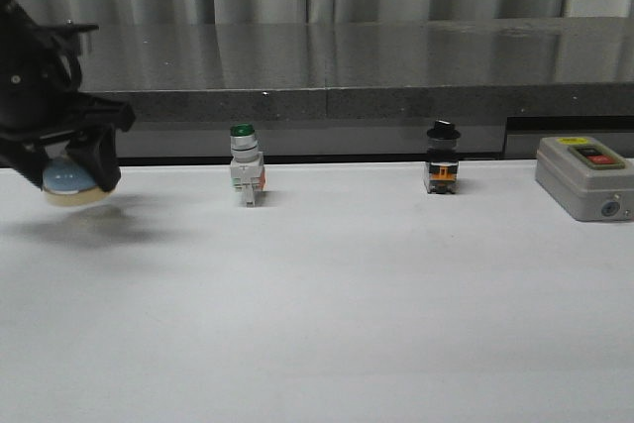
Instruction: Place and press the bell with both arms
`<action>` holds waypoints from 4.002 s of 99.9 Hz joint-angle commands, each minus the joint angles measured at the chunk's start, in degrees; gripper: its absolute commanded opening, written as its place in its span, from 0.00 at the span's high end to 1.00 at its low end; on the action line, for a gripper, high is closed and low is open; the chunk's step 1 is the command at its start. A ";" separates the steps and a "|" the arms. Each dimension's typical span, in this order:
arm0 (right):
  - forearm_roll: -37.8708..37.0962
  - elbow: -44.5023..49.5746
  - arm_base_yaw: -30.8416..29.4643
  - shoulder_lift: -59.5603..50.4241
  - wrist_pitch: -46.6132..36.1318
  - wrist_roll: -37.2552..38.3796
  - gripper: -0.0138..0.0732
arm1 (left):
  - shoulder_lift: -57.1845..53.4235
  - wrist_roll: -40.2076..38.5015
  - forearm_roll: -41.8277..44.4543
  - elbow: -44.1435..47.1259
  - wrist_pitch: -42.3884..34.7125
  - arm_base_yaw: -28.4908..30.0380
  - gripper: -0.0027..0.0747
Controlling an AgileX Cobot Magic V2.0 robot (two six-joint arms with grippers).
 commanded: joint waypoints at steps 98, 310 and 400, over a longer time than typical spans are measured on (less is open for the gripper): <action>0.09 -0.78 -0.47 -0.88 -4.83 0.06 0.91 | 0.51 0.68 -1.04 -1.86 -7.51 -32.81 0.70; 0.09 -0.78 -0.47 -0.88 -4.83 0.06 0.91 | -57.88 -0.18 -2.48 31.85 -18.54 2.37 0.07; 0.09 -0.78 -0.47 -0.88 -4.83 0.06 0.91 | -80.18 -0.18 -2.97 41.05 -17.61 2.82 0.99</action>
